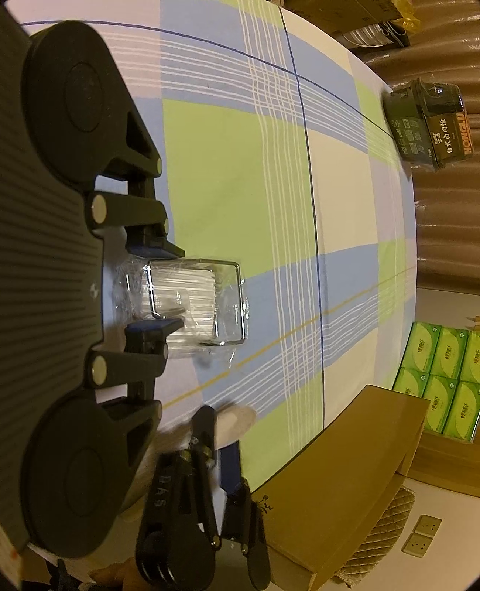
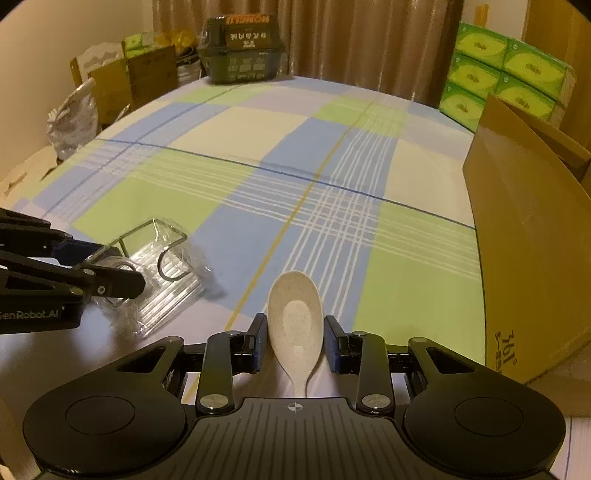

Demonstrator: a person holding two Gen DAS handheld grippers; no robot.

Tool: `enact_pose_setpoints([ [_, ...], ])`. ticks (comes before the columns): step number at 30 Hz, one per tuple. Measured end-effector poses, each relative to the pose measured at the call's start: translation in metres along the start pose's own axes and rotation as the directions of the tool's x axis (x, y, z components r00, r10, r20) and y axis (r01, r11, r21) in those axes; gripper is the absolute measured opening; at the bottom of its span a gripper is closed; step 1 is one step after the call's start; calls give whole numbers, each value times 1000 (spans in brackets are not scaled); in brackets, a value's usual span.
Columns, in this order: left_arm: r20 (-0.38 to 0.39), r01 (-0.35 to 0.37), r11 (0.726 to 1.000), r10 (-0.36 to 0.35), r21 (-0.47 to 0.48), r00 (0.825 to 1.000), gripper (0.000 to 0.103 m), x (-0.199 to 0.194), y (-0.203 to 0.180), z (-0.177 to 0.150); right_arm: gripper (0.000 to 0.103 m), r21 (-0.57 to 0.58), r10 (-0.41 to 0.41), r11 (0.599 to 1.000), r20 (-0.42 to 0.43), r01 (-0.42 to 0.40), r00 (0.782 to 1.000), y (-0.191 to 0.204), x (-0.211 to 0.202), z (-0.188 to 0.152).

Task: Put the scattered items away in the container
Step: 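Carry the glass holder and spoon over the cardboard box with both tools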

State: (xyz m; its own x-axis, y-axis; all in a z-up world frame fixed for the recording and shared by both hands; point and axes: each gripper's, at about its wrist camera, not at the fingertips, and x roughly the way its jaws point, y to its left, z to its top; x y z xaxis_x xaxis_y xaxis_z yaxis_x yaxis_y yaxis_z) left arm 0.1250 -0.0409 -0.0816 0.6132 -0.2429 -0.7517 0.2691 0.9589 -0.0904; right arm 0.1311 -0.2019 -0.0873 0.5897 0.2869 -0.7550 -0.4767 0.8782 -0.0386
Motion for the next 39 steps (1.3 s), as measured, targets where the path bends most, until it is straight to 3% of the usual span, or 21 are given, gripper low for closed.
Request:
enact_pose_setpoints([
  [23, 51, -20, 1000, 20, -9, 999, 26, -50, -14, -3, 29, 51, -41, 998, 125, 35, 991, 0, -77, 11],
  [39, 103, -19, 1000, 19, 4, 994, 26, -95, -39, -4, 29, 76, -69, 996, 190, 55, 979, 0, -128, 1],
])
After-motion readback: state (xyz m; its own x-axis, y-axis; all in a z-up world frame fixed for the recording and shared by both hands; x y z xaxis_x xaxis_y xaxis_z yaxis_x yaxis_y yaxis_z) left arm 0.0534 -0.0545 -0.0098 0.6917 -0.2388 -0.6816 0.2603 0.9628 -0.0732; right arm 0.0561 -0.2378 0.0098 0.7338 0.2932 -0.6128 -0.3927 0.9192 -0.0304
